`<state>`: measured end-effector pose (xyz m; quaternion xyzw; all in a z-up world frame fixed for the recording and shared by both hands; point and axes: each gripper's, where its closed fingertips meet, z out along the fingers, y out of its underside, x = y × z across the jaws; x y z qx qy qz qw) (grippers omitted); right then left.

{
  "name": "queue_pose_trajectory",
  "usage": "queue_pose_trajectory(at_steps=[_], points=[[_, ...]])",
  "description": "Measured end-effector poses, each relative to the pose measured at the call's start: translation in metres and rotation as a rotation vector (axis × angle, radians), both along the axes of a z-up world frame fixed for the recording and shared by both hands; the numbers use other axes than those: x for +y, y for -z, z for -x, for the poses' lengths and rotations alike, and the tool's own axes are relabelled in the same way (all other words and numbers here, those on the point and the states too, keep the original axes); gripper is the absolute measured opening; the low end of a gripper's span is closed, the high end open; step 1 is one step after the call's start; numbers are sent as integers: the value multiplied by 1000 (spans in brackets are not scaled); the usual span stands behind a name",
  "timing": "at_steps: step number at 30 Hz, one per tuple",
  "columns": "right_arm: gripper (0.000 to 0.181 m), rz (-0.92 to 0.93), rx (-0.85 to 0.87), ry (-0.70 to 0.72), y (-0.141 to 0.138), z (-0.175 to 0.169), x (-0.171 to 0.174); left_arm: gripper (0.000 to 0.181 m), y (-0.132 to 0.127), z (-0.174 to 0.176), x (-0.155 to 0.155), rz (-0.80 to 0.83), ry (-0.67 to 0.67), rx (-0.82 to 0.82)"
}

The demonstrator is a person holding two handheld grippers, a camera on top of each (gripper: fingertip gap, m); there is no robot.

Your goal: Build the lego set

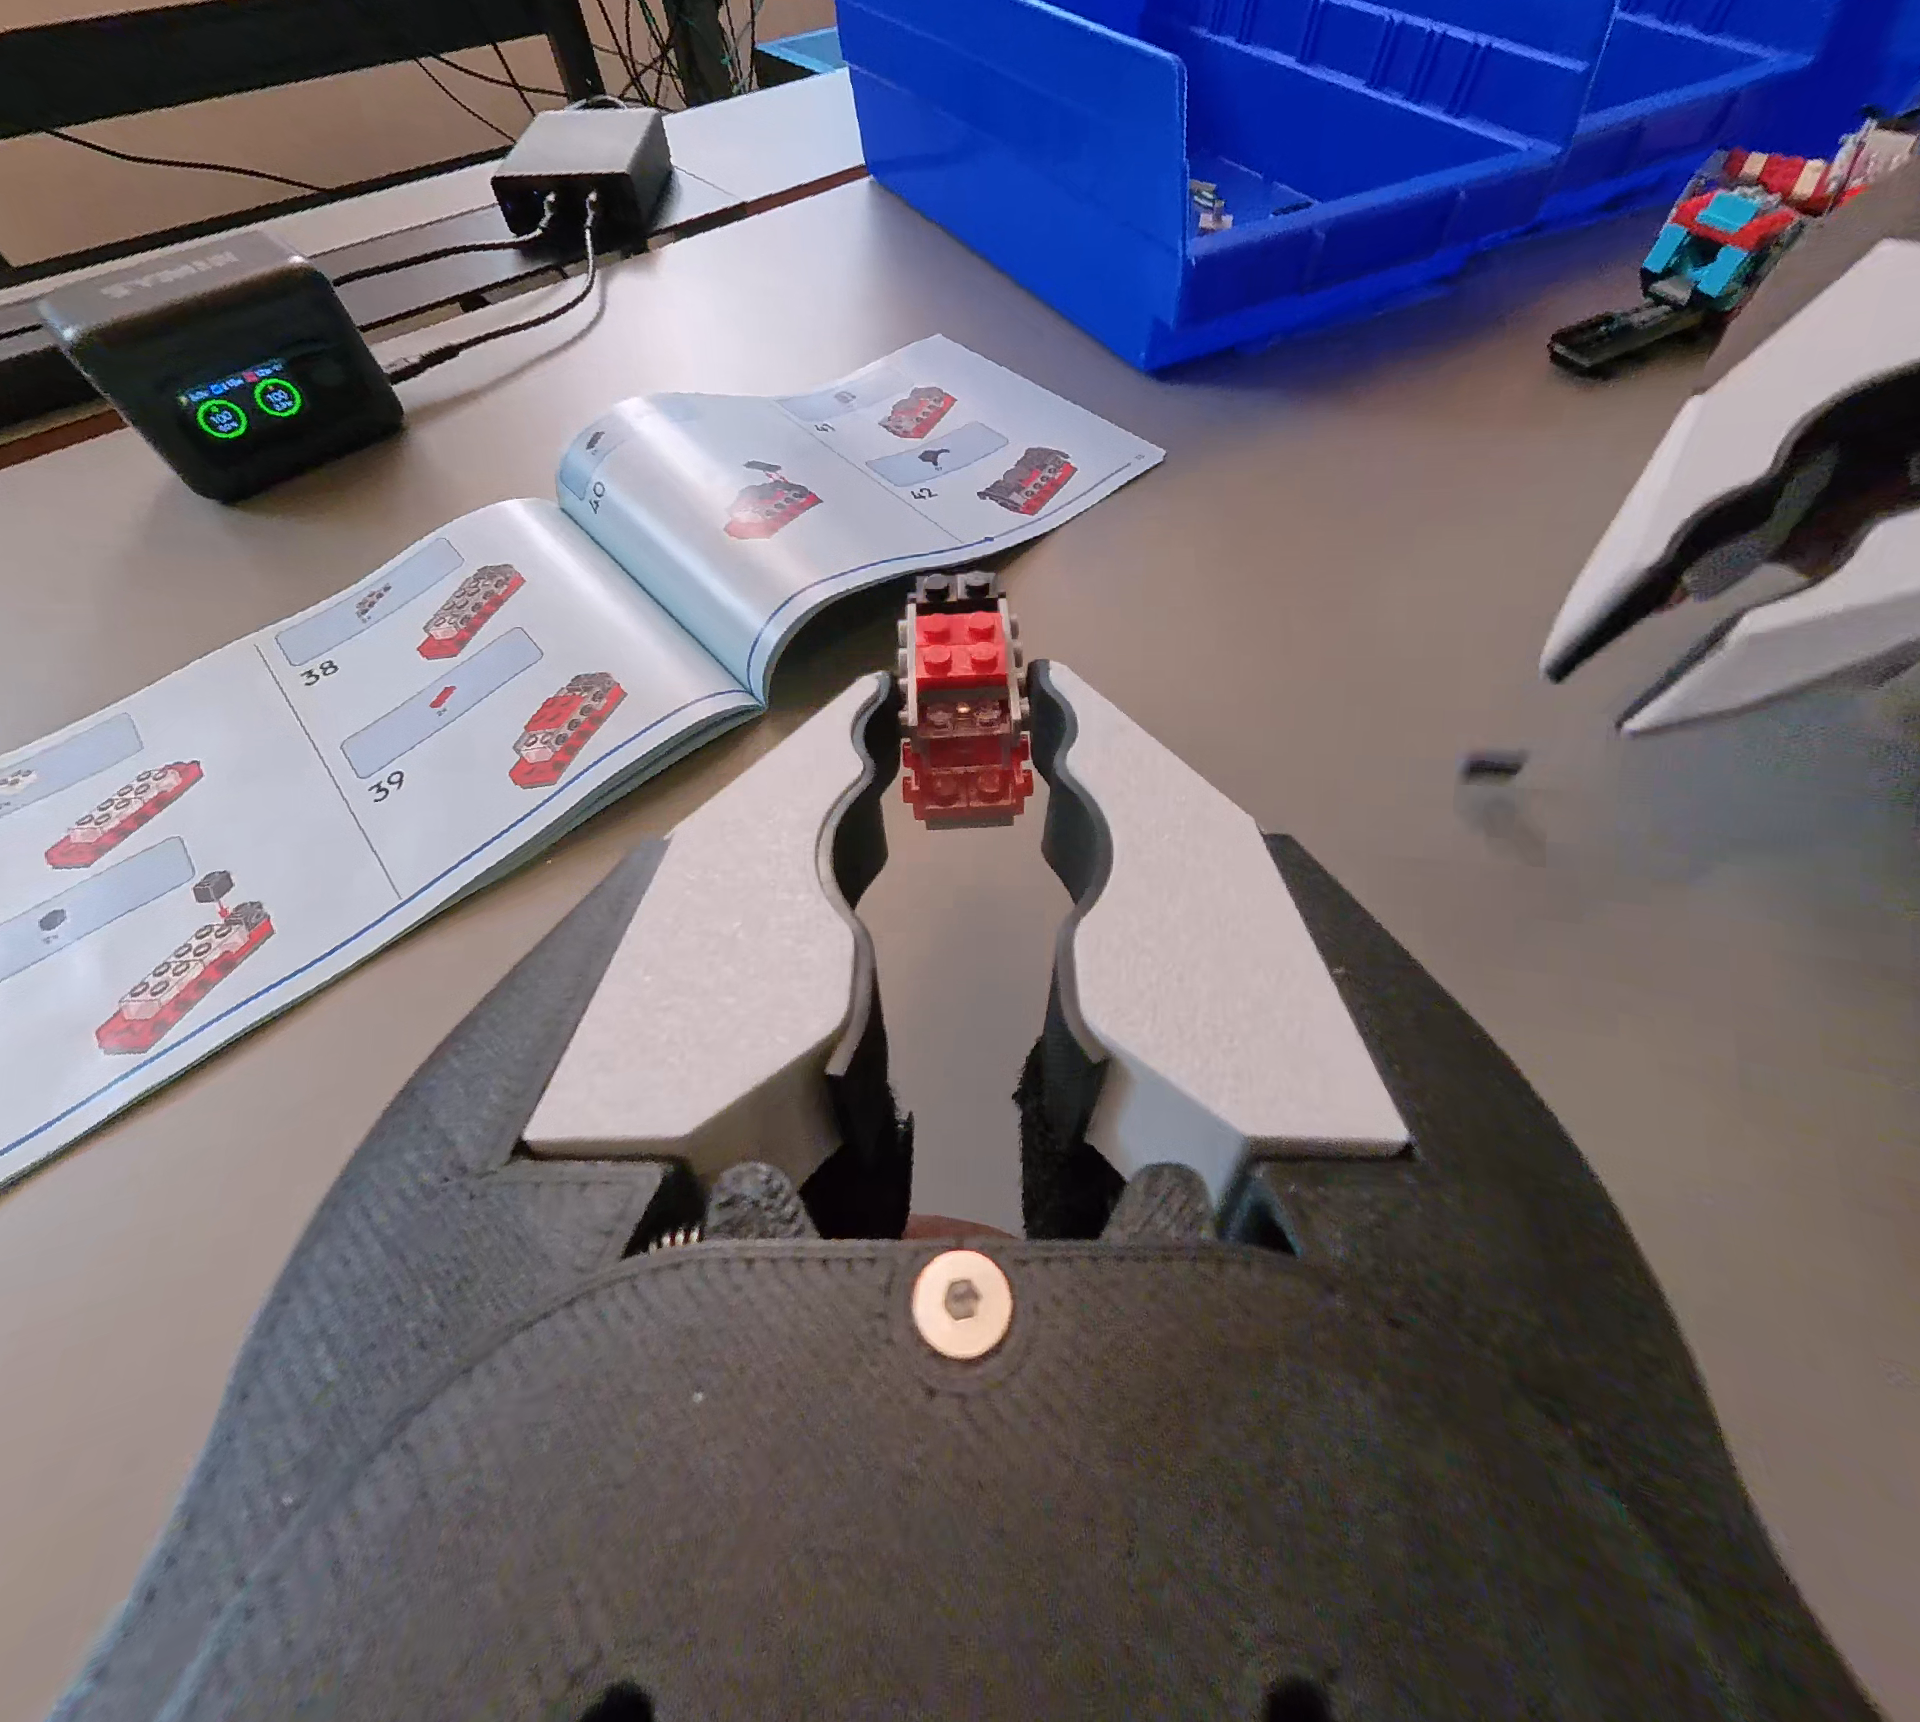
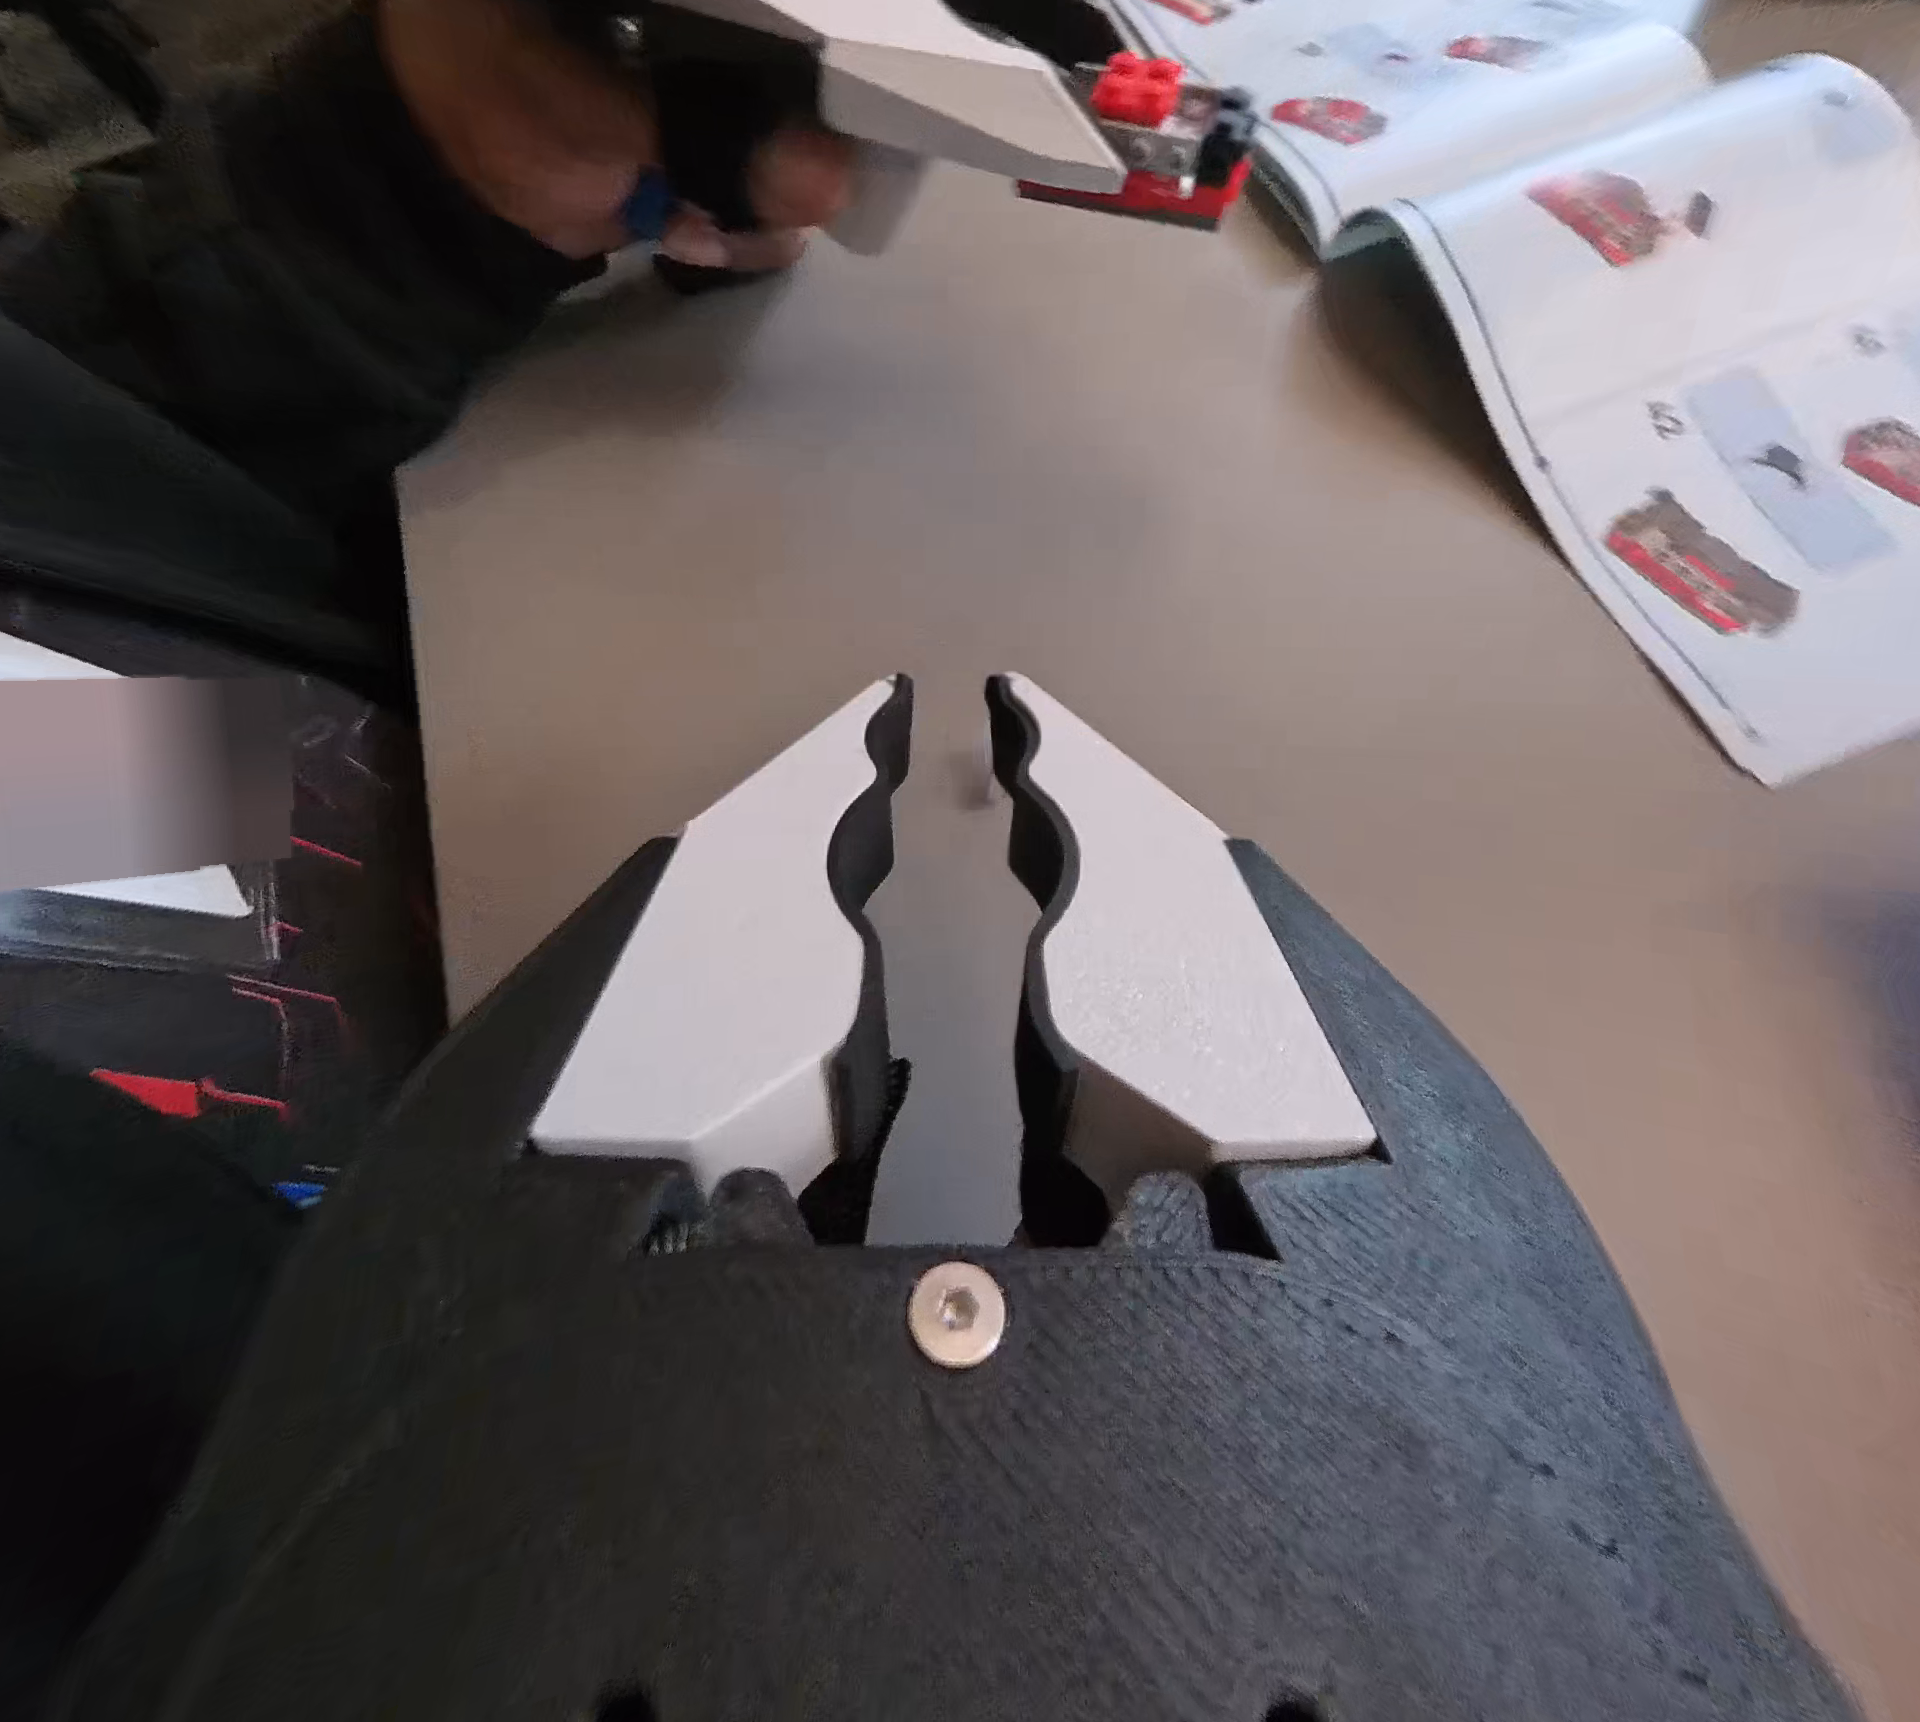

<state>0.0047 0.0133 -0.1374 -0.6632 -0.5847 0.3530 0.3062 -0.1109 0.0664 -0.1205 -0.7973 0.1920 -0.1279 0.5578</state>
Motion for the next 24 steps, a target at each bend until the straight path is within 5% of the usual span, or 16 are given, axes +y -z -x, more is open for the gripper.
queue_pose_trajectory(at_steps=[14, 24], points=[[25, -40, -109, 247, 16, -87, 54, 25, 7, -7, -1, 29, 31, 43], [29, -29, -189, 218, 38, -89, 49, 25, -1, -19, -11, 19, 139, -50]])
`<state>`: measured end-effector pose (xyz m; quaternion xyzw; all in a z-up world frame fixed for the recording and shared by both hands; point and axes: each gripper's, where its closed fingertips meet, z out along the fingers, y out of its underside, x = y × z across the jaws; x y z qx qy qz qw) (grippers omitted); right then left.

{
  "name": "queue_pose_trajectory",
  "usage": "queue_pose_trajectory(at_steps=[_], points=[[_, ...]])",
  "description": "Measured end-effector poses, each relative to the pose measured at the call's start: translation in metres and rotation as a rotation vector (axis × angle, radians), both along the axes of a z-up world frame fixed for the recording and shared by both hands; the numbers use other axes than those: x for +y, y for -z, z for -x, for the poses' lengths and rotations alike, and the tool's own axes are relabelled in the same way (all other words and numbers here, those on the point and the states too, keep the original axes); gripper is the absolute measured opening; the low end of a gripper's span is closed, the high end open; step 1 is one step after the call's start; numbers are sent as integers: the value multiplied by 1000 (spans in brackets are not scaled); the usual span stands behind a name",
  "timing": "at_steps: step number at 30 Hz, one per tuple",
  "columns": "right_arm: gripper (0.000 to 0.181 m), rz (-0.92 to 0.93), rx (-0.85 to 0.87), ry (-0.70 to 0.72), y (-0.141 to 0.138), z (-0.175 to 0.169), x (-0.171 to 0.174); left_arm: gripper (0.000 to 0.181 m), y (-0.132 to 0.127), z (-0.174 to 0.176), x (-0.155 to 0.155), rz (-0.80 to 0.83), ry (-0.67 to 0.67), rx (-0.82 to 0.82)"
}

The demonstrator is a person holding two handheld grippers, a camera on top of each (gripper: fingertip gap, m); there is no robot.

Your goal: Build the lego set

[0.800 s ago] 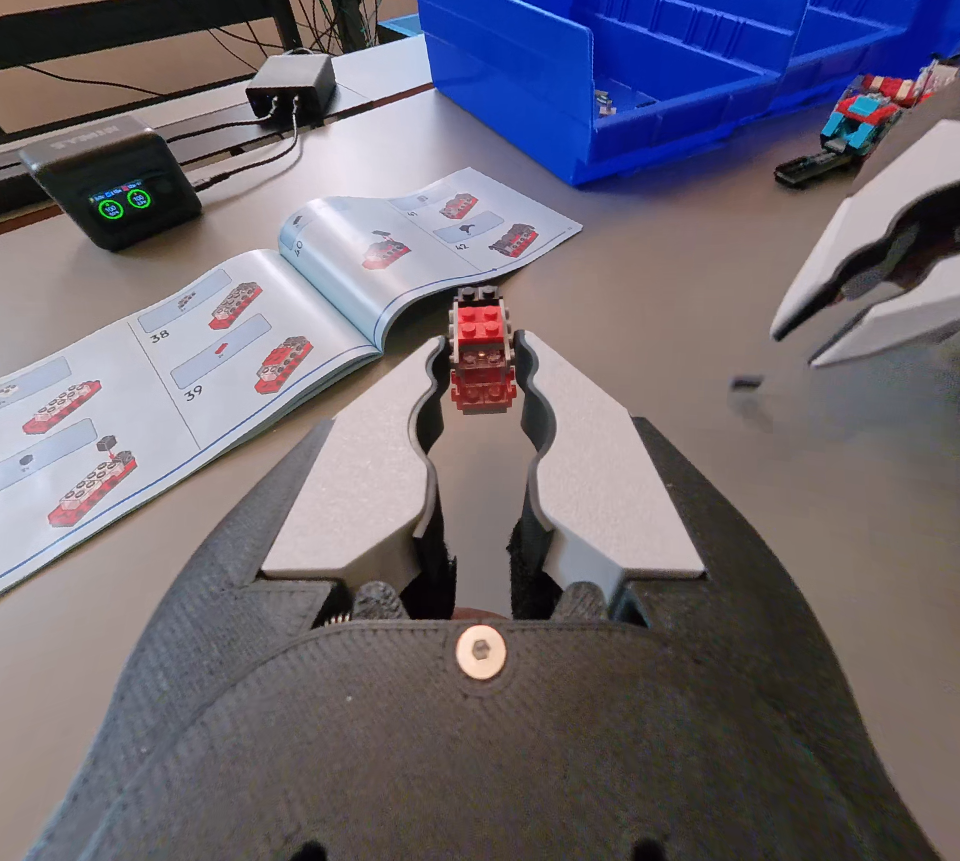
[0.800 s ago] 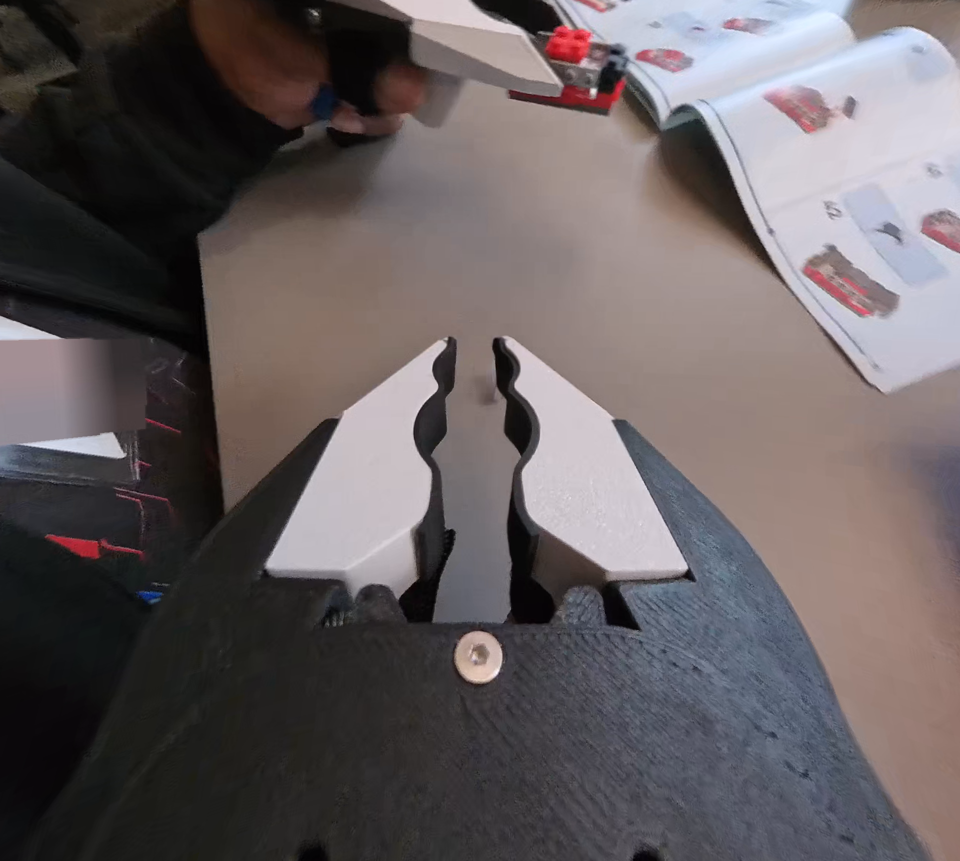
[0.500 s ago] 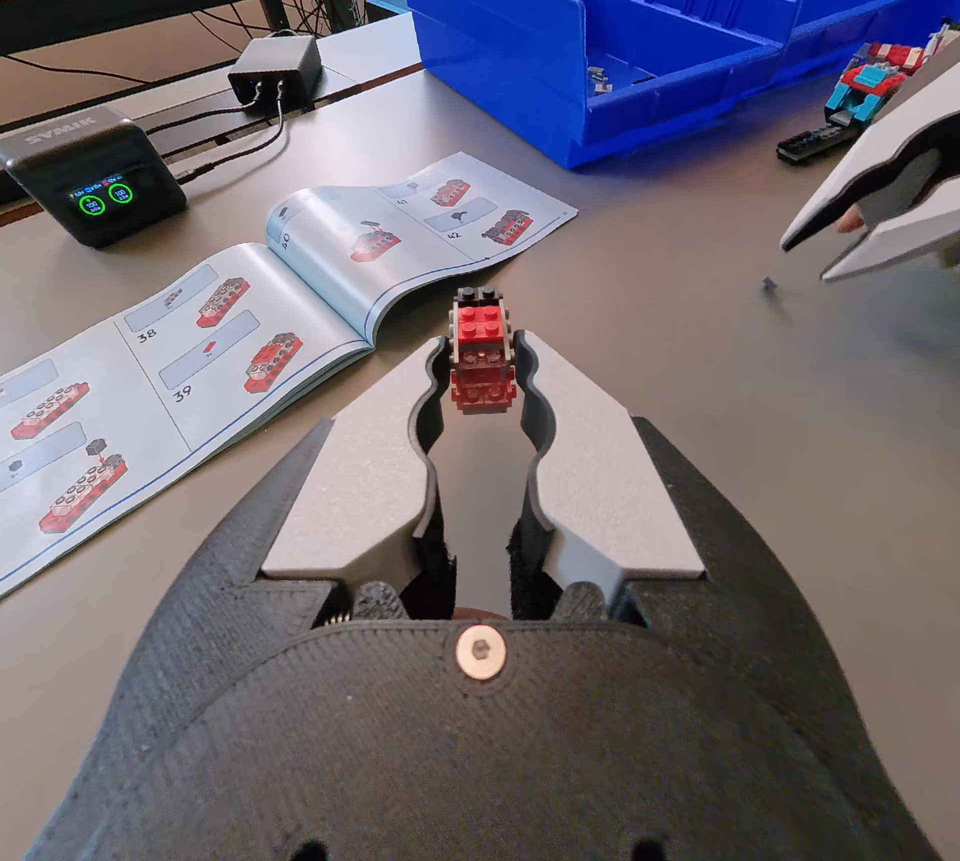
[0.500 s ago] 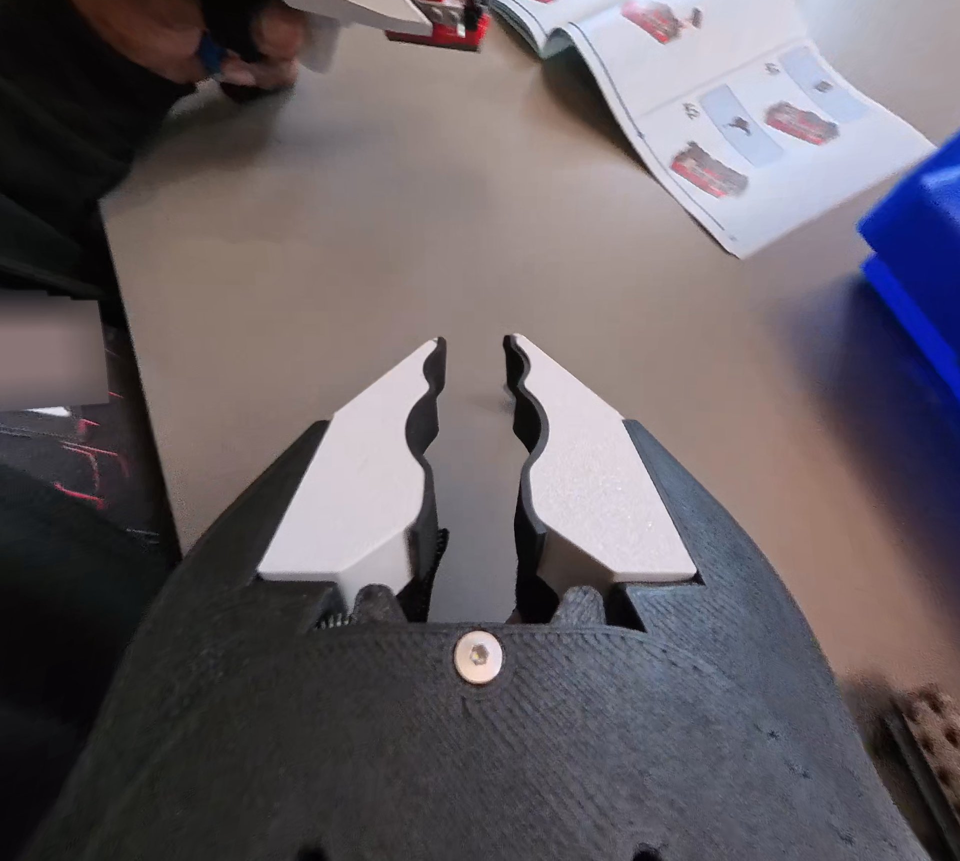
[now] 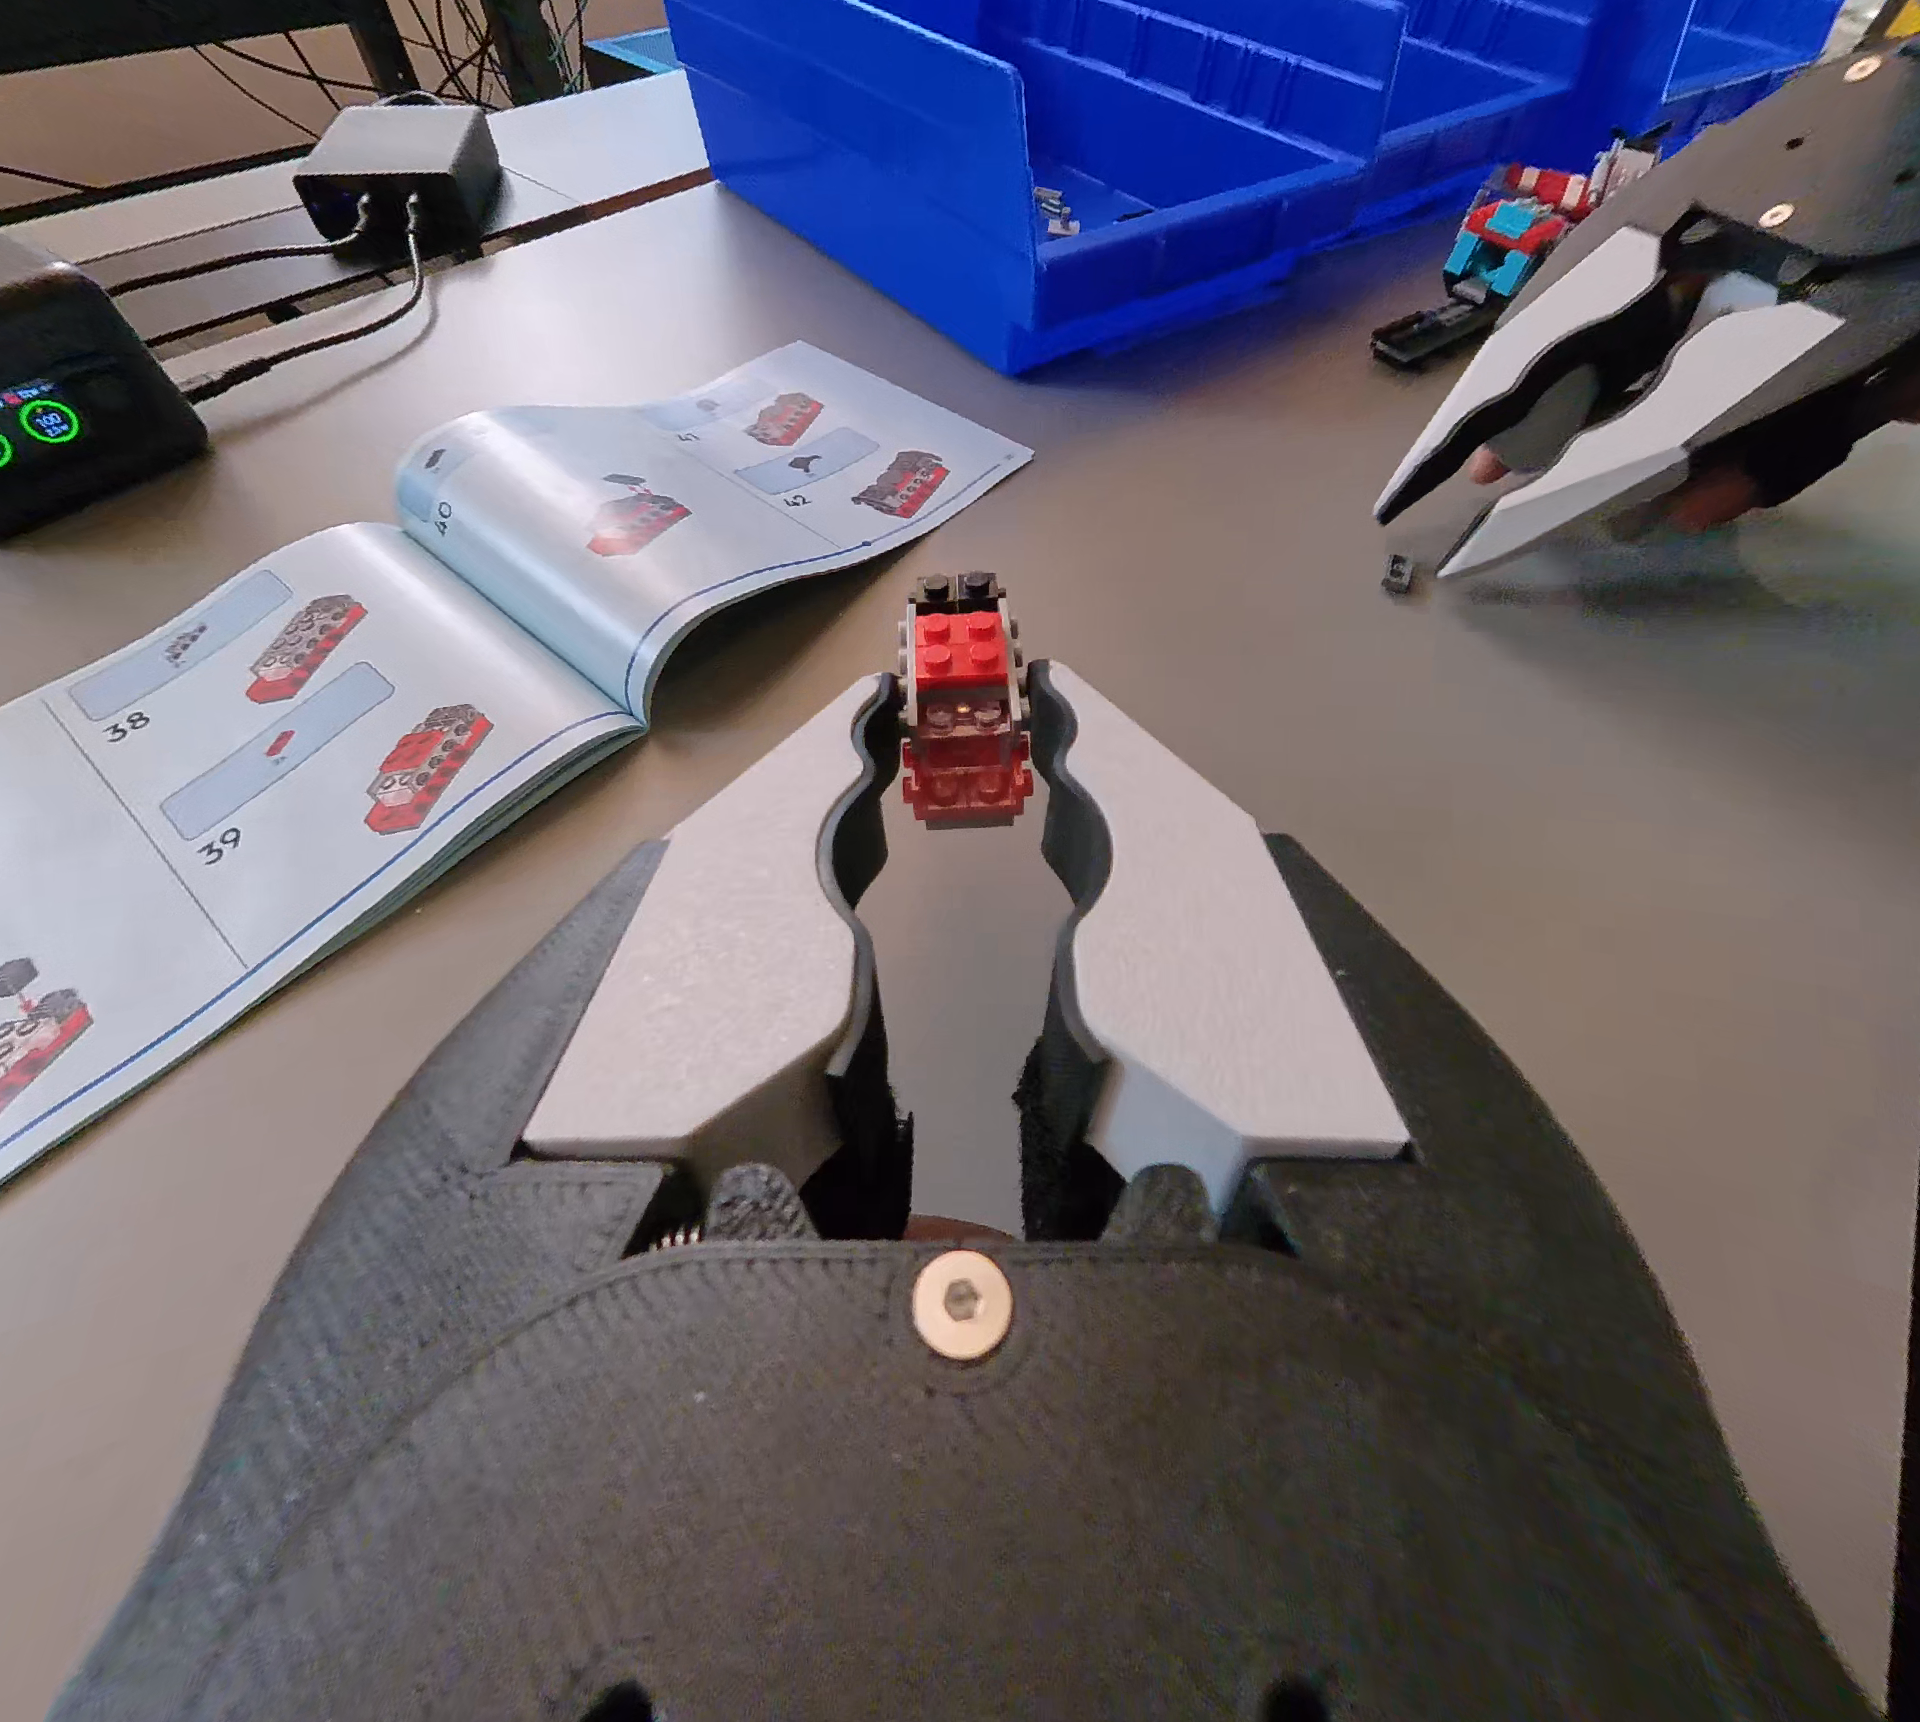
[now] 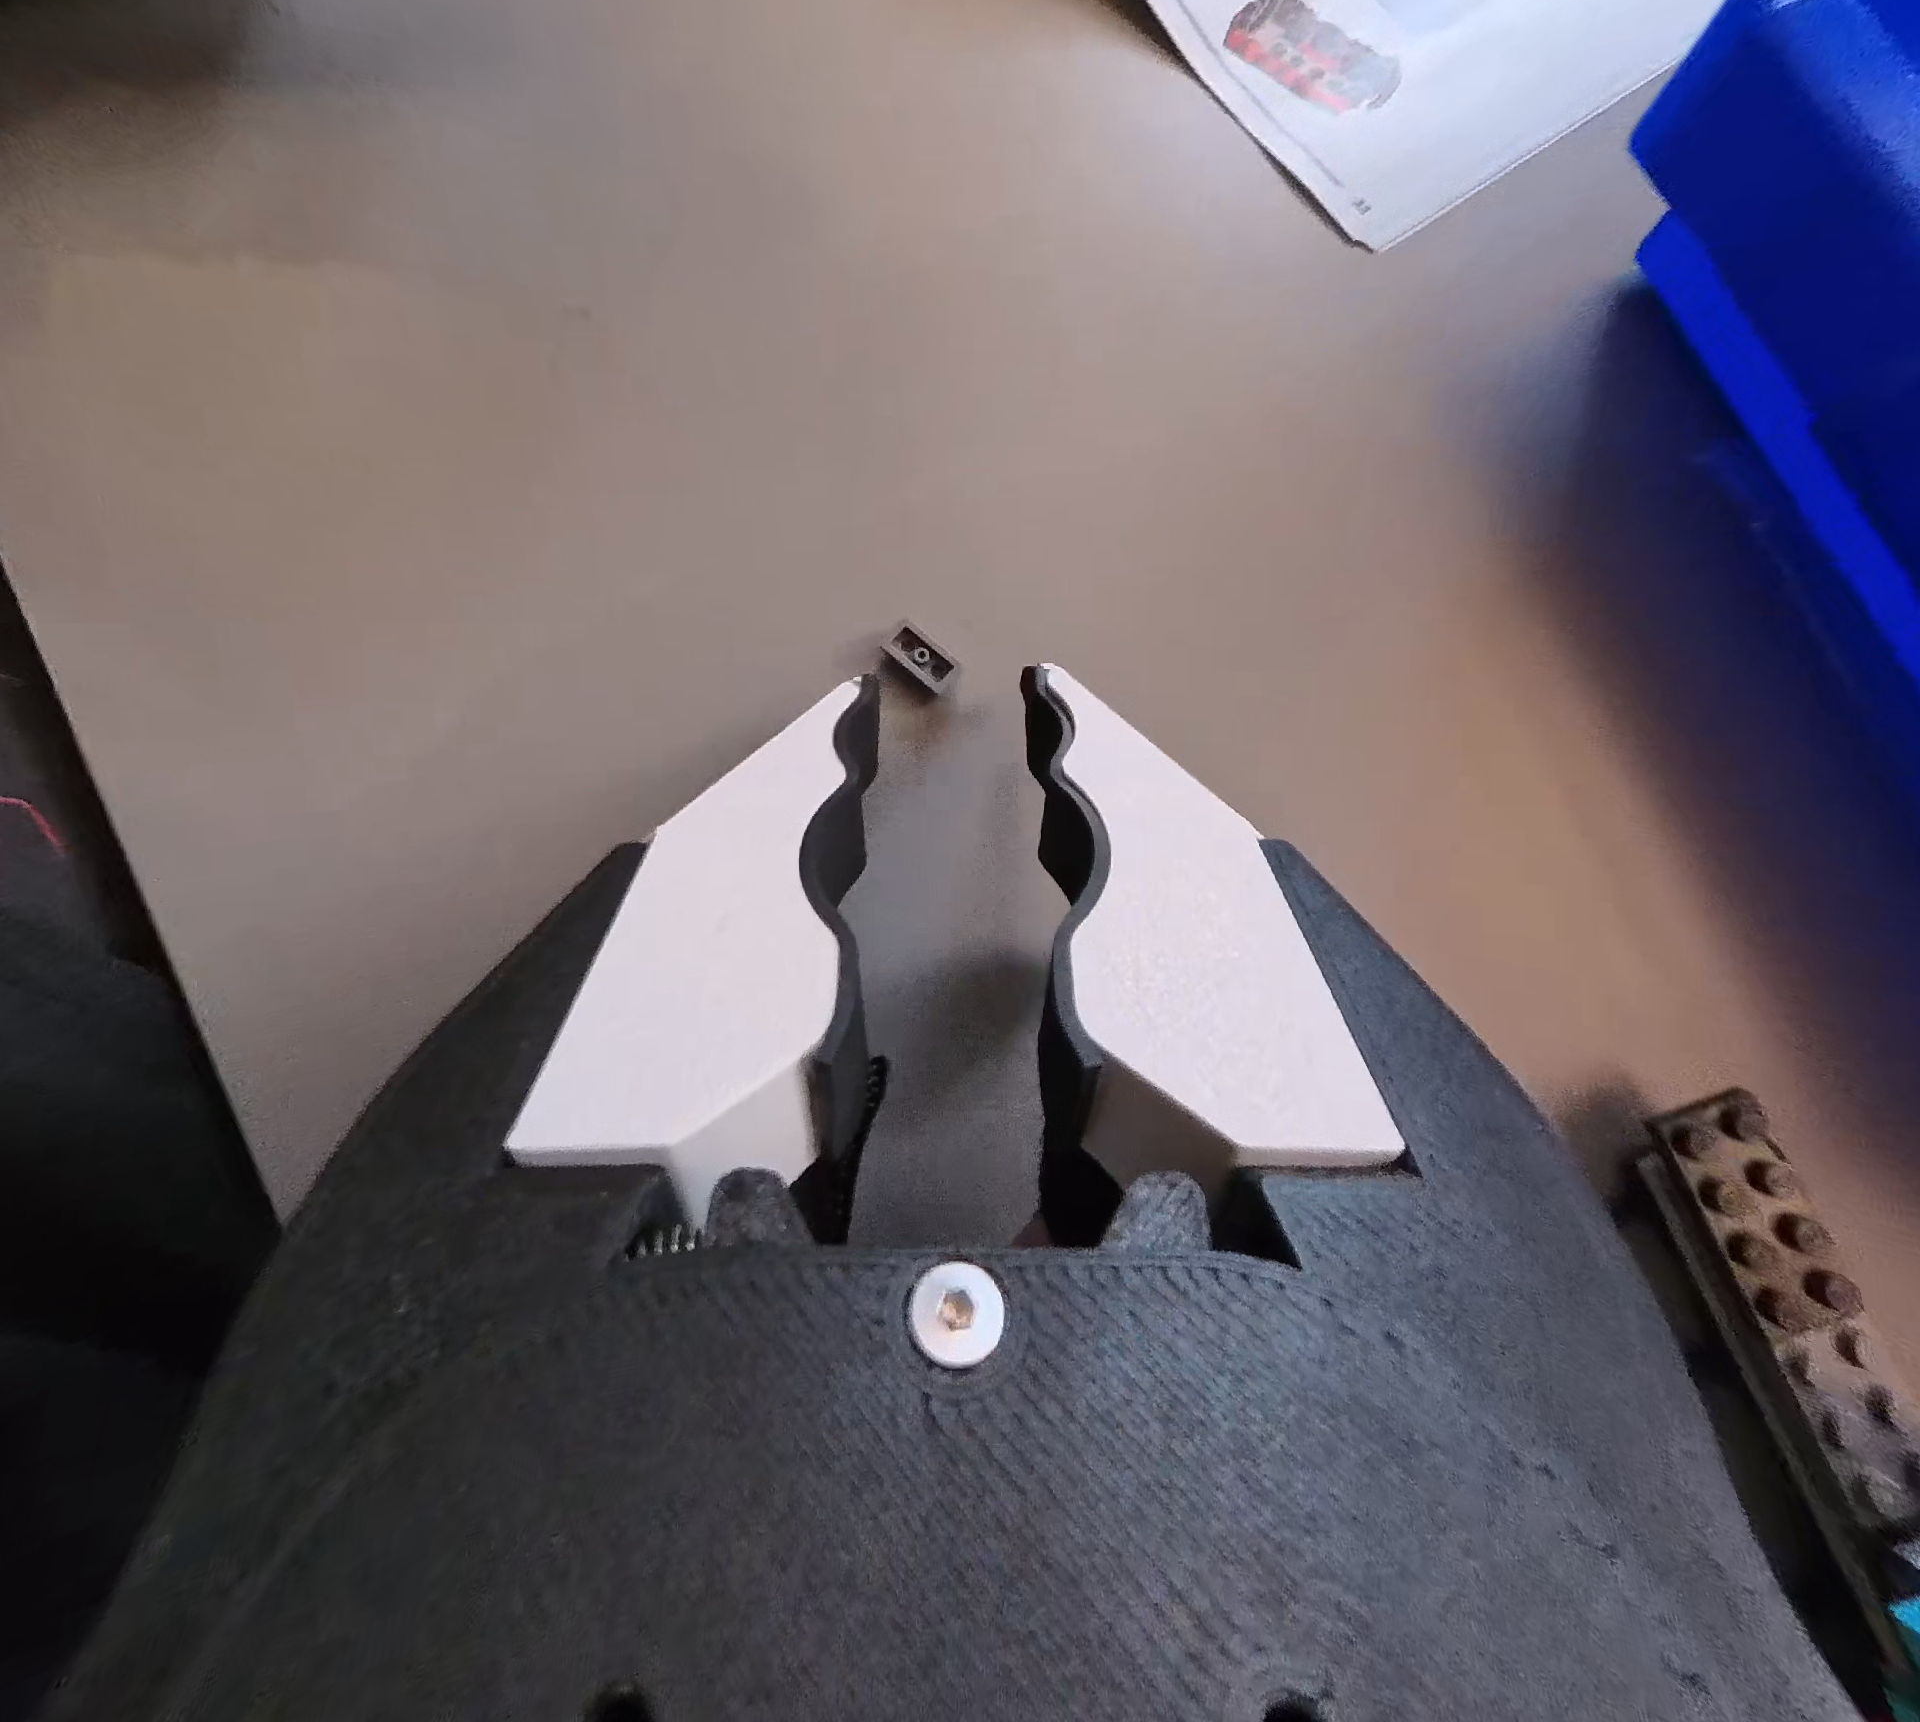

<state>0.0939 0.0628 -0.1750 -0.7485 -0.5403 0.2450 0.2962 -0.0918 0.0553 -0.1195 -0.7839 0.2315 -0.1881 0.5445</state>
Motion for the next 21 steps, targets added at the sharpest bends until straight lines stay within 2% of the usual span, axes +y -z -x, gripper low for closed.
queue_pose_trajectory(at_steps=[2, 5, 6, 9, 11, 13, 21], points=[[29, 12, -17, -11, 5, 3, 0, 25, 0, -1, -1, 3, 5, -7], [11, 14, -7, -34, 4, 10, -1, 25, 0, -3, -2, 2, 10, -2], [10, 9, 1, -36, 2, 12, -1, 25, 0, -3, -2, 2, 10, 0], [11, -13, 136, -42, -25, 24, -1, 25, 0, -3, -2, 2, 12, 0], [19, -18, 225, -28, -44, 28, 1, 25, 0, -3, -2, 5, 13, -3], [23, -11, 255, -18, -51, 27, 2, 25, 1, -3, -2, 8, 15, -1], [22, 17, 142, -14, -21, 19, -1, 25, 3, -9, -4, 24, 46, 2]])
